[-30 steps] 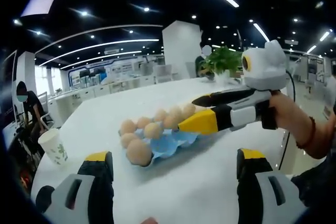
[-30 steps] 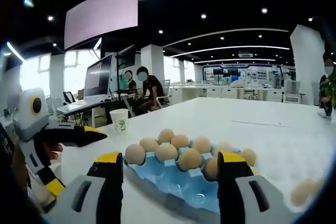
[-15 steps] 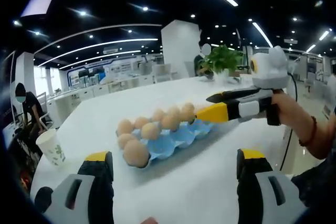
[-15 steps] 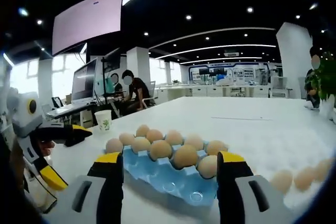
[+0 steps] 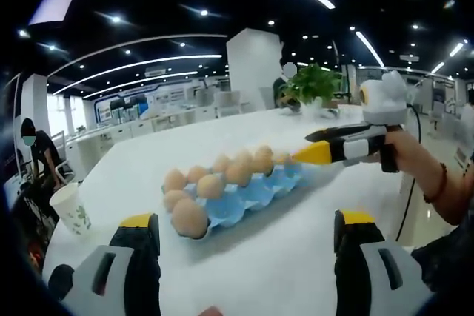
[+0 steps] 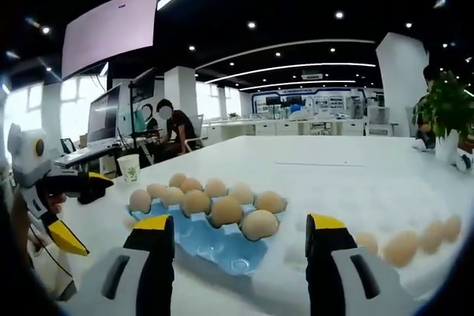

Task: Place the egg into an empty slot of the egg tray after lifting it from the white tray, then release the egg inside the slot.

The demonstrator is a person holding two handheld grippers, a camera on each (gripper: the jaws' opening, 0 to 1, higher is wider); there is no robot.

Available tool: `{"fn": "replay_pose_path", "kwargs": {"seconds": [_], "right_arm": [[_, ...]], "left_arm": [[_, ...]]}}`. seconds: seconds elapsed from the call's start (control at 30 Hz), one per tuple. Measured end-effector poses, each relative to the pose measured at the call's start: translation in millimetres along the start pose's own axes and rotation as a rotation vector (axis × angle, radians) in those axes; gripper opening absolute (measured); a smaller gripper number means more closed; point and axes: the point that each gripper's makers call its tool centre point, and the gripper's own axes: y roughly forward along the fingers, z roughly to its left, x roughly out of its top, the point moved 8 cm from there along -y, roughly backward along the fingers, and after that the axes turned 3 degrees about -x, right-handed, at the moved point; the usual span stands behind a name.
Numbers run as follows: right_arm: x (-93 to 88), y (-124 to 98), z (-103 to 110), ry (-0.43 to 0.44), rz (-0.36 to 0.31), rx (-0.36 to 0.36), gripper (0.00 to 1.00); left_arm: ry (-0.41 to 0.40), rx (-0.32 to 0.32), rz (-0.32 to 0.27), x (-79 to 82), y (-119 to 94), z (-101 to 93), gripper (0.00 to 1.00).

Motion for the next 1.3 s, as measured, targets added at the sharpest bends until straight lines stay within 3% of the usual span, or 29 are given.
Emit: {"fn": "replay_pose_path", "kwargs": {"seconds": [0.83,1.3], "right_arm": [[-2.3,-22.3,-50.1,0.017,-0.019,-0.160,0.68],[-20.0,-22.0,-70.0,0.053,0.007,-0.208,0.52]], "left_arm": [[0.013,-0.002,0.001,3.1,2.7,-3.3,1.00],[0.009,-0.005,0.017,-0.5,5.9,-4.0,1.00]]}}
